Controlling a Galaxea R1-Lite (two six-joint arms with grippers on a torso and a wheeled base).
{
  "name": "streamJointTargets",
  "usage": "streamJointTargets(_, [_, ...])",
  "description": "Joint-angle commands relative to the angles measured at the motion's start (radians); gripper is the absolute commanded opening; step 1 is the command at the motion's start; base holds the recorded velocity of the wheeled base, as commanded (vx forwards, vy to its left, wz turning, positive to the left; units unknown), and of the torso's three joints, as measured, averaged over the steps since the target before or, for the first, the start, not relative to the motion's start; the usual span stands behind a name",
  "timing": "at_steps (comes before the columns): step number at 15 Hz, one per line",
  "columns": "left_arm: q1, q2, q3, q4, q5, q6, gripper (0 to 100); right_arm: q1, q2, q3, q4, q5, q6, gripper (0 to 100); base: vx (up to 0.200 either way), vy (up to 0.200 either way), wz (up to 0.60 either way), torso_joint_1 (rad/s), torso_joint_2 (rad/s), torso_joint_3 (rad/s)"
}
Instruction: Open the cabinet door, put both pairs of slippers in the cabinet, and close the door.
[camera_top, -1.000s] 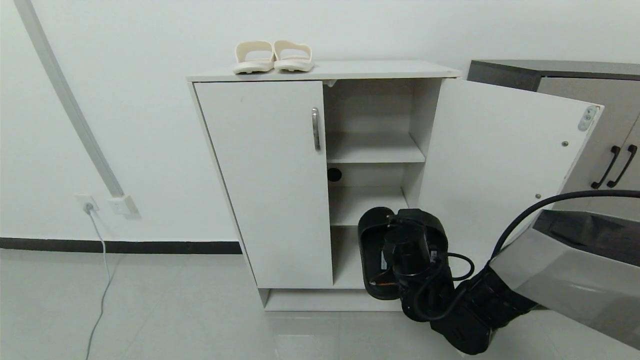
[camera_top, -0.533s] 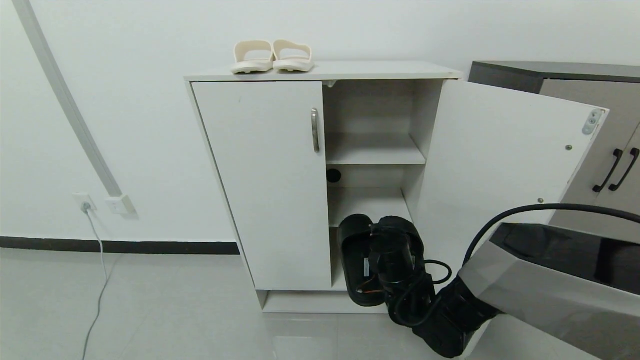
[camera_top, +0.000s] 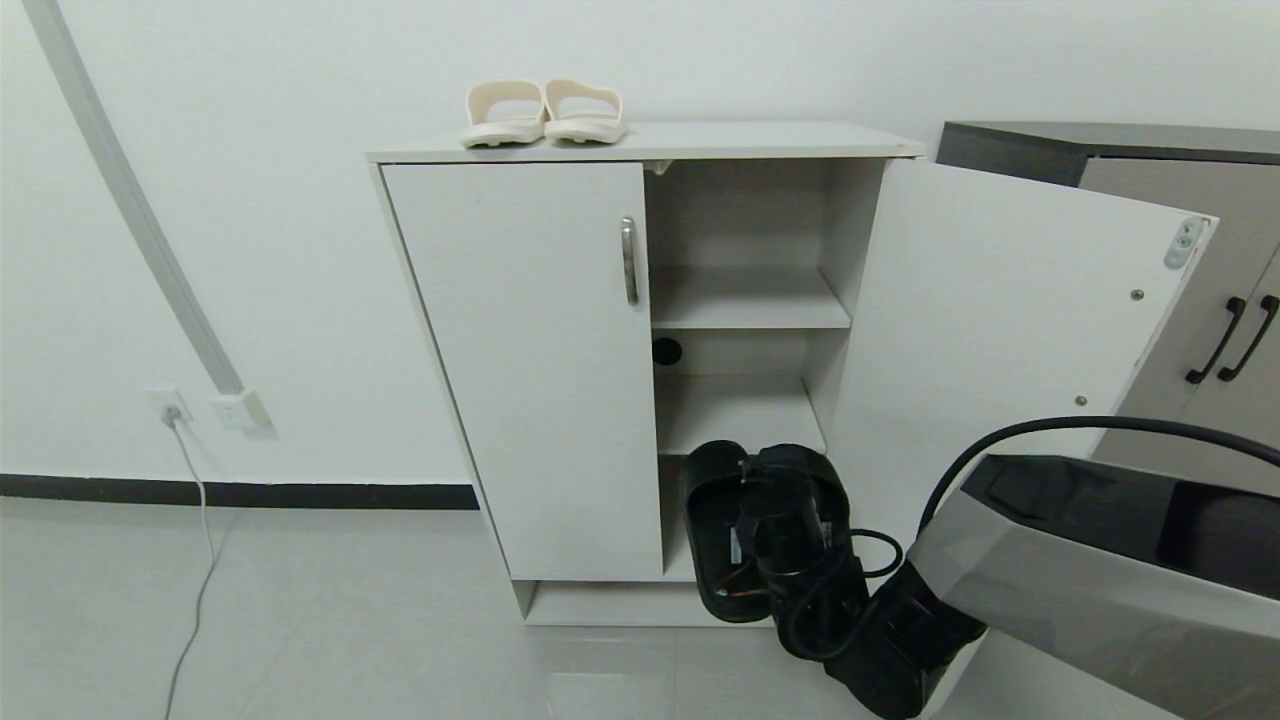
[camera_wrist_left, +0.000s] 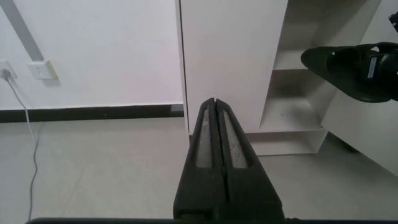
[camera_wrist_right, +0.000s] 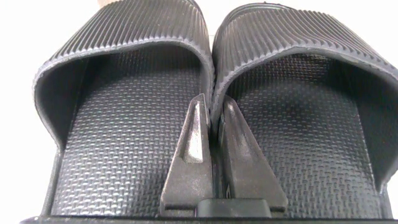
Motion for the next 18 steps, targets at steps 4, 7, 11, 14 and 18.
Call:
streamJointTargets(4, [0.000,0.002,0.000,0.001,-0.001,-0.001,0,-0.001,0.017,-0.006,0.000,0.000,0.000,0,0.000,0.000,0.00,0.002,0.00,-0.063])
streamJointTargets(7, [0.000,0.002,0.000,0.001,-0.001,0.001,0,-0.002,0.023,-0.009,0.002,0.000,0.000,0,0.000,0.000,0.00,-0.001,0.00,-0.170])
streamJointTargets(11, [0.000,0.002,0.000,0.001,0.000,-0.001,0,-0.002,0.036,-0.012,-0.003,-0.005,0.000,0,0.000,0.000,0.00,0.005,0.01,-0.195])
streamJointTargets(14, [0.000,0.002,0.000,0.001,0.000,-0.001,0,-0.007,0.102,-0.020,-0.196,-0.028,-0.058,0,0.000,0.000,0.00,0.004,0.00,-0.134])
streamJointTargets(18, [0.000,0.002,0.000,0.001,0.000,-0.001,0,-0.024,0.142,-0.020,-0.376,-0.026,-0.158,0,0.000,0.000,0.00,0.000,0.00,0.000])
